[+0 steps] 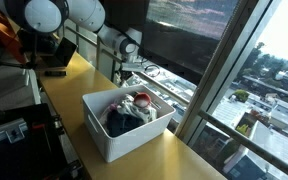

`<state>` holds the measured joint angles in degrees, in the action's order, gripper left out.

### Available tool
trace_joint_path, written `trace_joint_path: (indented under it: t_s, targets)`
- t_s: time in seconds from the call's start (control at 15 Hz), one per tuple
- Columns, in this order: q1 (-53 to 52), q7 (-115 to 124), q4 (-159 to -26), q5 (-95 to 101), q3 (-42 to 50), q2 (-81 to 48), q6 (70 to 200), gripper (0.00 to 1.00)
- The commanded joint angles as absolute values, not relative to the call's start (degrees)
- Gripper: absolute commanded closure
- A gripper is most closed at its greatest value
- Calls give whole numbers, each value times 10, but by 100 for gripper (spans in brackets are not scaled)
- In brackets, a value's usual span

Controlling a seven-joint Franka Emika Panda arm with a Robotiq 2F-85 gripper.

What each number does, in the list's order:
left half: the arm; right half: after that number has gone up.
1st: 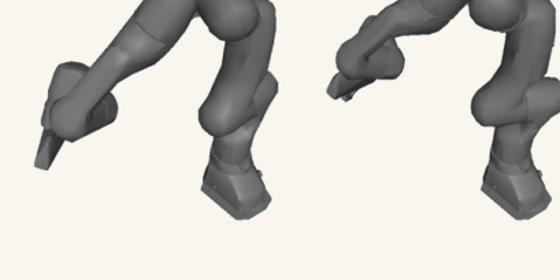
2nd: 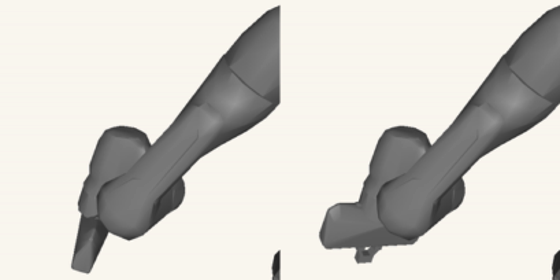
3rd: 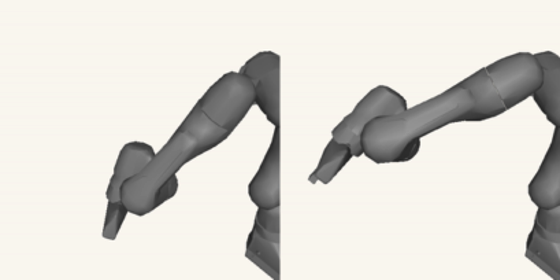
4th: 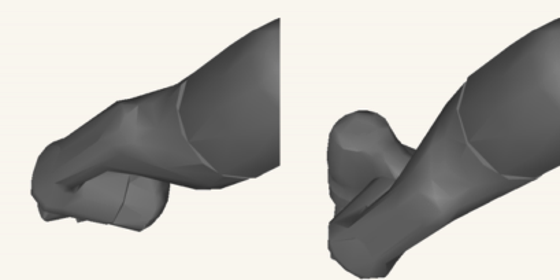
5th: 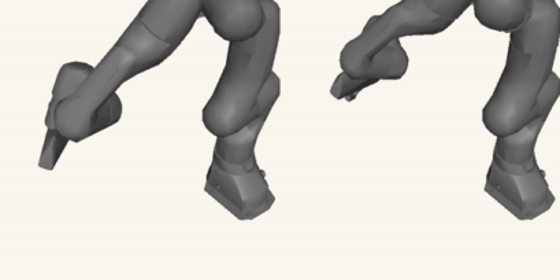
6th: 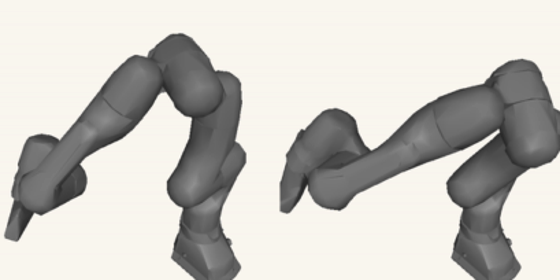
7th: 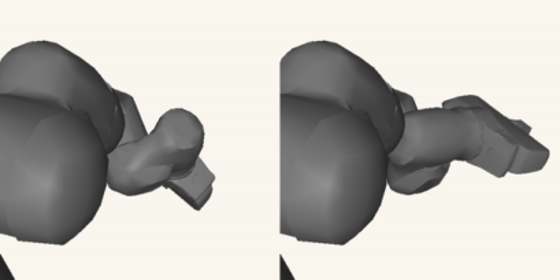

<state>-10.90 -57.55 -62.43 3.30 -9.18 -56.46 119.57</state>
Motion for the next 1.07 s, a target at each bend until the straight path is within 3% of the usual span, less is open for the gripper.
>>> trace_joint_path:
  t_s: [0.0,1.0]
  targets:
    - [-78,-547,-763,32,-78,-445,1245,98]
    - [101,-589,-1172,36,-13,-152,1305,98]
